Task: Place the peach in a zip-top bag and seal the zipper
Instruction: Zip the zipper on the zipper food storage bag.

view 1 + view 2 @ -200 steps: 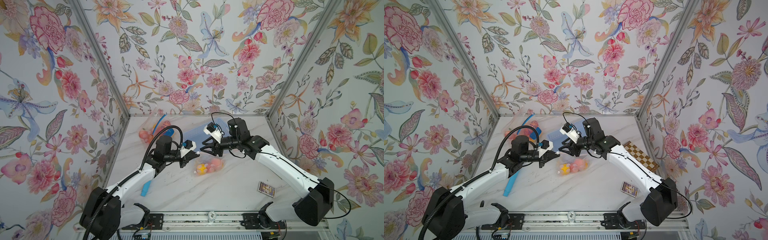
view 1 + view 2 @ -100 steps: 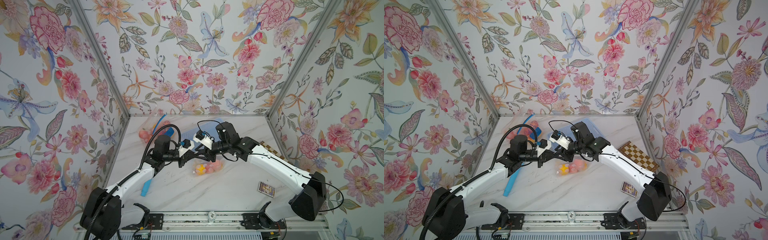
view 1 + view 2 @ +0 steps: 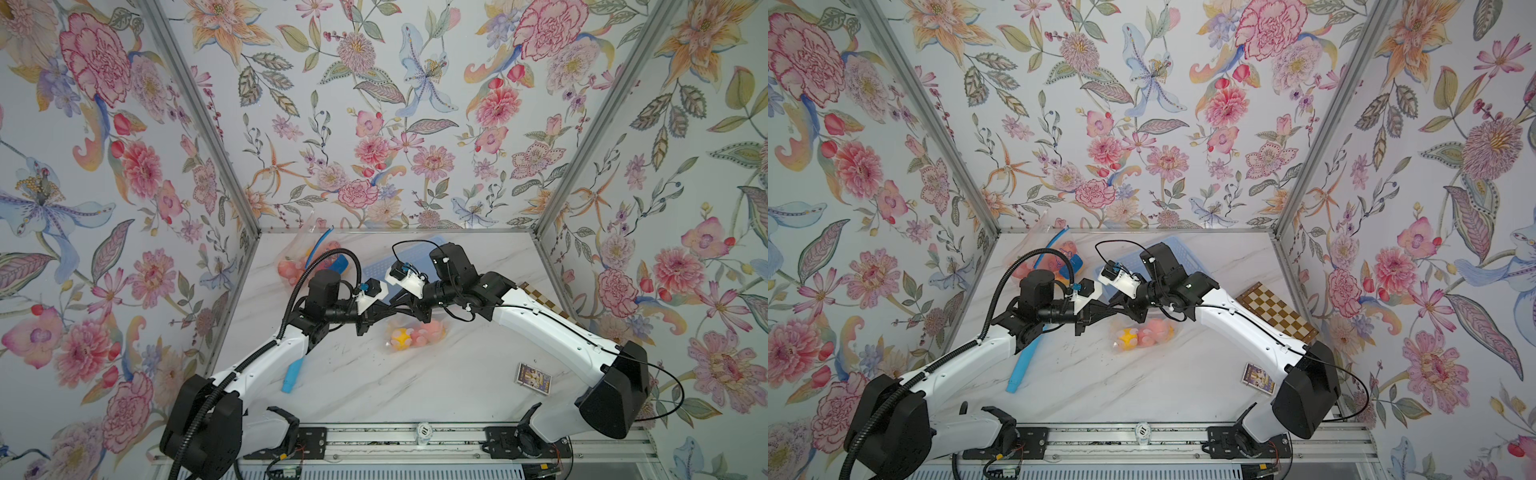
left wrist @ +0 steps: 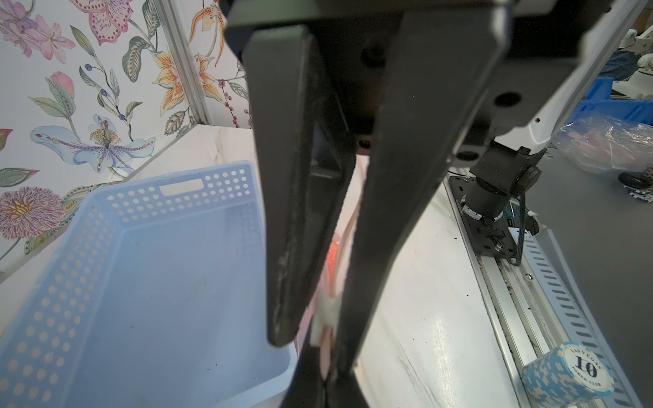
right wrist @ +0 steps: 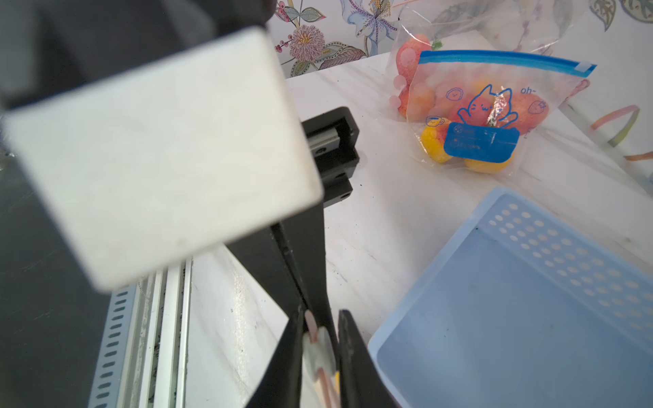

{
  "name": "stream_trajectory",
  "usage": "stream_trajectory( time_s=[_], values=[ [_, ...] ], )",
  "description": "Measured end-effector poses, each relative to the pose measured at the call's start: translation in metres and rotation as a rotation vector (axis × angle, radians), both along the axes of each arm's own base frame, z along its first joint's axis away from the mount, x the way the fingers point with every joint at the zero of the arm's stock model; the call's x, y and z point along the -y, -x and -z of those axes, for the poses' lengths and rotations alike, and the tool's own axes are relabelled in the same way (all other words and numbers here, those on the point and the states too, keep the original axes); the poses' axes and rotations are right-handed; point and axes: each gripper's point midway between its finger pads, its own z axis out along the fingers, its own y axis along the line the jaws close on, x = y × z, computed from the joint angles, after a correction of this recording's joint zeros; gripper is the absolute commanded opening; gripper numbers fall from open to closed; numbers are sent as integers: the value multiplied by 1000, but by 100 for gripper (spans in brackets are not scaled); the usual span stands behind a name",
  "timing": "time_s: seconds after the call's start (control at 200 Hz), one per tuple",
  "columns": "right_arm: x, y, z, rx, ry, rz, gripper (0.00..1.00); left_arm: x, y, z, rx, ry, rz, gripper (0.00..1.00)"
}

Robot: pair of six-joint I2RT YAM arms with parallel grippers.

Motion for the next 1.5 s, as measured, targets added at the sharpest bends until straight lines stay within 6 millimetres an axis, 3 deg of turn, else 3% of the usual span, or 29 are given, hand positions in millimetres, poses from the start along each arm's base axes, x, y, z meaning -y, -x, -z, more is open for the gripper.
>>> stream_trajectory(
  time_s=[0.21, 0.831, 1.501],
  values=[
    [0, 0, 1, 0, 3, -1, 7, 0, -1, 0, -1, 0, -2, 0],
    [9, -5, 9, 21, 54, 46, 8, -9, -6, 8, -16, 4, -41, 0],
    [23, -8, 17, 20, 92, 94, 8, -41, -18, 13, -55, 23, -269, 0]
  ],
)
